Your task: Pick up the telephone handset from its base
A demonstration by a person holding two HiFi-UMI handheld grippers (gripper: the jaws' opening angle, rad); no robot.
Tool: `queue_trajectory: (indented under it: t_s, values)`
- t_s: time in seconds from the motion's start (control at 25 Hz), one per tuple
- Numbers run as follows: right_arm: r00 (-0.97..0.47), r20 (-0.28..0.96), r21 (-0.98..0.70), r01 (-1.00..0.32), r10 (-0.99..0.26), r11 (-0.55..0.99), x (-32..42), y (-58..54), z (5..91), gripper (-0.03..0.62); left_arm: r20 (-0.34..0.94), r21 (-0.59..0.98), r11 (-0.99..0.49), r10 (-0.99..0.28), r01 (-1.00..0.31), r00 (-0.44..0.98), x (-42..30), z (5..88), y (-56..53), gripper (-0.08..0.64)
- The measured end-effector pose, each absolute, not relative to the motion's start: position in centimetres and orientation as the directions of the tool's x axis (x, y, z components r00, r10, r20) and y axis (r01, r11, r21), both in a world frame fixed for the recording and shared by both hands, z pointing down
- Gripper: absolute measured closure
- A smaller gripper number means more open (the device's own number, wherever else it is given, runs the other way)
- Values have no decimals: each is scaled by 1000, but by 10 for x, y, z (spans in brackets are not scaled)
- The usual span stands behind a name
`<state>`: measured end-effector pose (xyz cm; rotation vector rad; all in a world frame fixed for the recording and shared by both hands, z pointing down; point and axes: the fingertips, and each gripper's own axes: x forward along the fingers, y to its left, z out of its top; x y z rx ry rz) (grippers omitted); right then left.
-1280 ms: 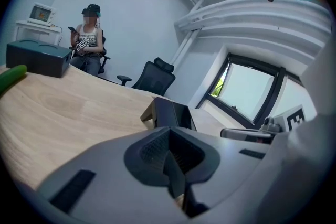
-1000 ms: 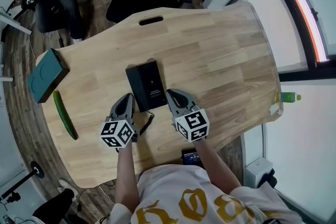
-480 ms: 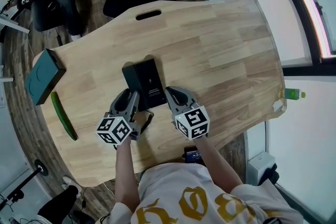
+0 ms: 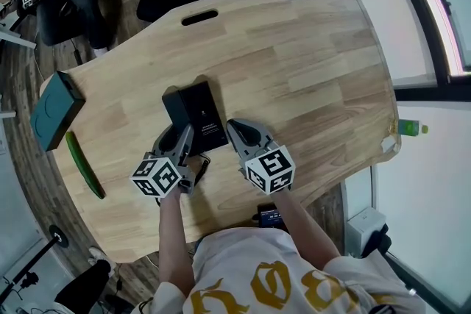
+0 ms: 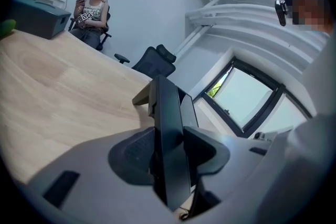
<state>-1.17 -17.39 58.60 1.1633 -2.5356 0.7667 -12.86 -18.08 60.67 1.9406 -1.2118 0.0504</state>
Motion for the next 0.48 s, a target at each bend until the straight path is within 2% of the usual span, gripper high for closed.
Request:
queue_trajectory:
  t_s: [0.24, 0.48]
  values:
    - [-660, 418, -371, -751, -624, 546, -10, -171, 585, 586, 417, 631, -204, -725, -749, 548, -129, 606, -179, 401]
    - [-665, 405, -364, -747, -627, 556, -11, -171, 578, 586, 392, 655, -208, -729, -726, 562, -132, 601, -176, 445]
